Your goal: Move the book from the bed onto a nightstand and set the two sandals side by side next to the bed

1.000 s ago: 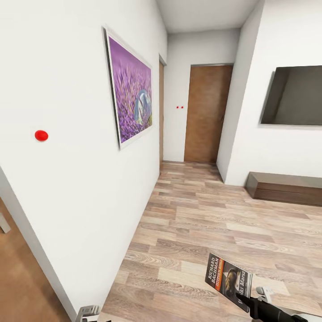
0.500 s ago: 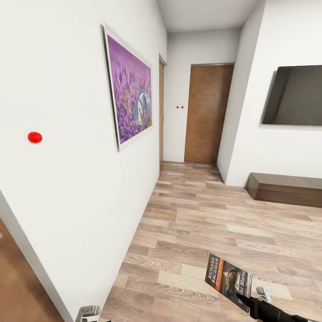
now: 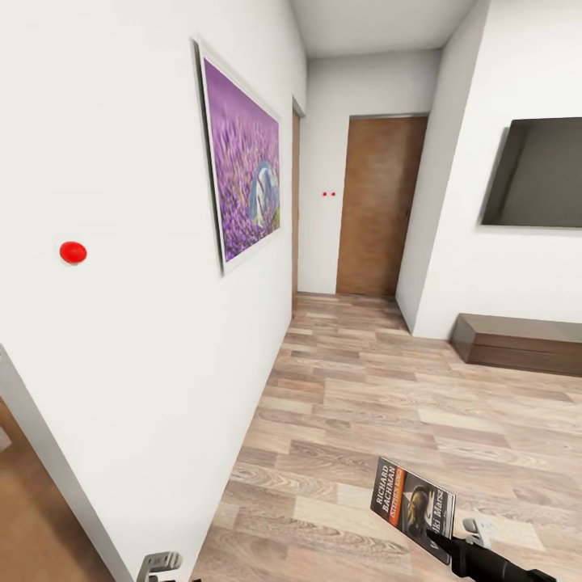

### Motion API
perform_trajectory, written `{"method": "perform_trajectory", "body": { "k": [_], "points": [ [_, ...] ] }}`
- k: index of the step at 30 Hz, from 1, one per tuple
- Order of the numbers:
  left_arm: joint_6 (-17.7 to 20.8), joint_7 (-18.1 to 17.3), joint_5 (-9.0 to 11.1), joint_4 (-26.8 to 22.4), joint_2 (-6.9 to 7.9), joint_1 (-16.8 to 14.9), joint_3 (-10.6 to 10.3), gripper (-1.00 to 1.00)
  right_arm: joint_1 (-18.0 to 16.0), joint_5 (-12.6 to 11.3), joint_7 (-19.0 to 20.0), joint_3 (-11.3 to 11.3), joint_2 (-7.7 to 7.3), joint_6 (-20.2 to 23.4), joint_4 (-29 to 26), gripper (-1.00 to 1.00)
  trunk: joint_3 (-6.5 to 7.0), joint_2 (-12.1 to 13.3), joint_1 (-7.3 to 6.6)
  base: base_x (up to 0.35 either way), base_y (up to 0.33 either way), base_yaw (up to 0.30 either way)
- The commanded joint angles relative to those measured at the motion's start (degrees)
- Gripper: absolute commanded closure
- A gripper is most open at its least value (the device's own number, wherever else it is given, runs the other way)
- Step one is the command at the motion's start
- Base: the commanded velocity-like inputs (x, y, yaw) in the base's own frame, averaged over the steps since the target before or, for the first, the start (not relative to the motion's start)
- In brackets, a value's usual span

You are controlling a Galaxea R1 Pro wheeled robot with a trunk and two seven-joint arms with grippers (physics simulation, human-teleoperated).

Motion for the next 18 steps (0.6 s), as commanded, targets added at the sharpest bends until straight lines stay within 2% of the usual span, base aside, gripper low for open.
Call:
{"method": "perform_trajectory", "body": {
  "k": [1,9,18],
  "points": [
    [-0.43,-0.1,-0.6,0.05,0.02,-0.07,0.37,-1.0,-0.07,-0.34,0.11,0.46,-0.01,-0.36,0.04,1.0,-0.11,-0.1,0.03,0.02,0.028,0.0],
    [-0.51,-0.09,-0.57,0.03,0.06,-0.06,0.45,-1.0,-0.08,-0.3,0.11,0.46,-0.01,-0.39,0.04,1.0,-0.11,-0.1,0.03,0.017,0.007,0.0],
    [-0.52,-0.09,-0.6,0.03,0.02,-0.06,0.38,-1.0,-0.05,-0.31,0.11,0.46,-0.01,-0.37,0.04,1.0,-0.11,-0.1,0.03,0.283,0.0,0.0]
  ]
}}
